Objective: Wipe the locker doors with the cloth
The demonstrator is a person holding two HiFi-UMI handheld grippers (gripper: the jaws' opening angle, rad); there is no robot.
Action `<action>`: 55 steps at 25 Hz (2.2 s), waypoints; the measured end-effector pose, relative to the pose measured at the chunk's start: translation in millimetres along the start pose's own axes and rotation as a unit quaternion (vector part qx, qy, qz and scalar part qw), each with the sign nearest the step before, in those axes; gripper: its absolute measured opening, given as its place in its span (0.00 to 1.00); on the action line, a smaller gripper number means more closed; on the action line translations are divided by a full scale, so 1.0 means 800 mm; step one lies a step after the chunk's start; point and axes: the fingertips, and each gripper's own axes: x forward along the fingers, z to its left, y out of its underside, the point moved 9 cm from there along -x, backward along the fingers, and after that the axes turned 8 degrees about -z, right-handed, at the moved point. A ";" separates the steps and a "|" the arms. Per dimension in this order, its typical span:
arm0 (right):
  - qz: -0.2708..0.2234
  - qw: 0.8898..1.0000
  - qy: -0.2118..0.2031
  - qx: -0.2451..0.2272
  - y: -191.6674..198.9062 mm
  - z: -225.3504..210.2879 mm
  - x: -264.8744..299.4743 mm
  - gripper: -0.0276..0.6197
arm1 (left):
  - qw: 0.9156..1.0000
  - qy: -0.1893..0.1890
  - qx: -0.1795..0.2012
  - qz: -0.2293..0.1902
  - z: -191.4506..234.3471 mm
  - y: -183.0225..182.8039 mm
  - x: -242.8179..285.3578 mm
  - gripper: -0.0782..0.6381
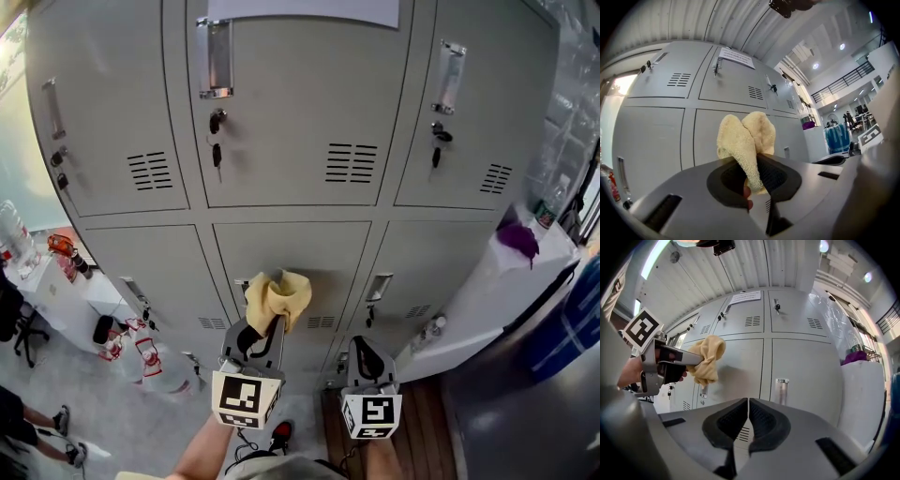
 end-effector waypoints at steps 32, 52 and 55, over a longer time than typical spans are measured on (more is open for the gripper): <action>0.043 0.984 0.174 -0.014 0.015 -0.081 -0.080 0.08 | 0.991 0.122 -0.035 0.037 -0.091 0.068 0.129 0.21; 0.030 0.993 0.114 -0.003 0.014 -0.053 -0.032 0.08 | 0.996 0.076 -0.023 0.040 -0.048 0.069 0.105 0.21; 0.026 0.996 0.090 -0.001 0.013 -0.043 -0.019 0.08 | 0.997 0.053 -0.021 0.042 -0.032 0.069 0.094 0.21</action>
